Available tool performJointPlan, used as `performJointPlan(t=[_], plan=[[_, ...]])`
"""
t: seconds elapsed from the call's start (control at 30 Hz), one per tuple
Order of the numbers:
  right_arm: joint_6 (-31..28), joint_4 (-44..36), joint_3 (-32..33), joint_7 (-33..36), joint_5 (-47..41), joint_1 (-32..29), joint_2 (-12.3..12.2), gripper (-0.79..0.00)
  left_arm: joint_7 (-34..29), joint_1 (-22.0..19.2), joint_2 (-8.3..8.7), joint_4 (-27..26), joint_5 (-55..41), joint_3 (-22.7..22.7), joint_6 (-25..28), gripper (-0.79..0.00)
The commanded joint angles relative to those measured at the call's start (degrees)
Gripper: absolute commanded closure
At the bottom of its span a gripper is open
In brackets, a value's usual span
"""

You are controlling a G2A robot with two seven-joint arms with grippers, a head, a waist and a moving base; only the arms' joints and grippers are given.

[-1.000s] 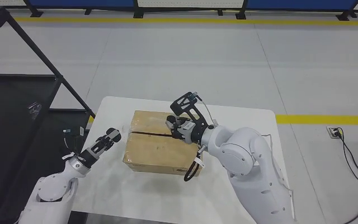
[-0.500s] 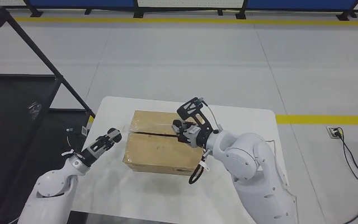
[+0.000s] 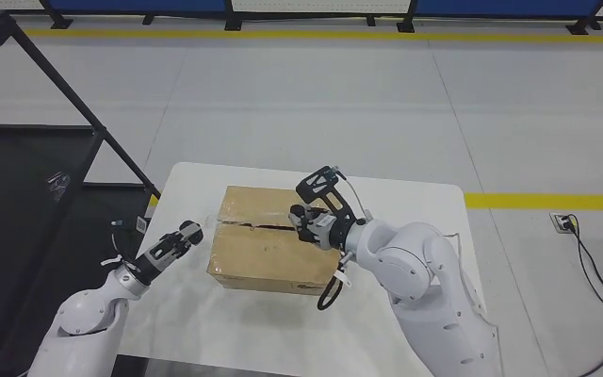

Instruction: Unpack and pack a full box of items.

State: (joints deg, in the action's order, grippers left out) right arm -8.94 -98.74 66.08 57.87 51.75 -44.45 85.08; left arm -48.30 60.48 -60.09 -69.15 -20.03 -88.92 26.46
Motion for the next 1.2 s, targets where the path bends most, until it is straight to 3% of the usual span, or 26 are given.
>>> performJointPlan(t=[0.0, 0.03, 0.07, 0.4, 0.53, 0.77, 0.97, 1.17], plan=[[0.2, 0.2, -0.1, 0.0, -0.1, 0.1, -0.1, 0.000, 0.3, -0.2, 0.02, 0.3, 0.1, 0.1, -0.4, -0.391], [0.2, 0.3, -0.1, 0.0, -0.1, 0.1, -0.1, 0.000, 0.4, -0.3, 0.04, 0.3, 0.2, 0.1, -0.6, -0.674], [0.3, 0.4, -0.2, 0.1, -0.2, 0.2, -0.2, 0.000, 0.6, -0.3, 0.06, 0.3, 0.4, 0.1, -0.7, -0.785], [0.9, 0.7, -0.6, 0.3, -0.4, 0.3, -0.6, 0.000, 2.0, -0.5, 0.21, 0.4, 1.0, 0.2, -1.3, -0.785], [1.1, 0.8, -0.7, 0.3, -0.5, 0.4, -0.8, 0.000, 5.8, -0.2, 0.38, -0.3, 3.2, -0.8, 0.0, -0.785], [1.3, 1.4, -0.9, 0.1, -0.7, 0.7, -1.1, 0.000, 9.6, 2.1, 0.61, -8.5, 2.4, -3.2, 0.6, -0.785], [2.0, 2.7, -1.5, -0.2, -0.3, 1.7, -1.2, 0.000, 9.1, 1.8, 0.34, -12.9, 1.3, -0.9, -1.6, -0.785], [3.2, 3.6, -2.1, -0.7, 0.5, 2.6, -1.3, 0.000, 7.3, -0.2, -0.03, -11.5, -0.7, 1.8, -2.9, -0.785]])
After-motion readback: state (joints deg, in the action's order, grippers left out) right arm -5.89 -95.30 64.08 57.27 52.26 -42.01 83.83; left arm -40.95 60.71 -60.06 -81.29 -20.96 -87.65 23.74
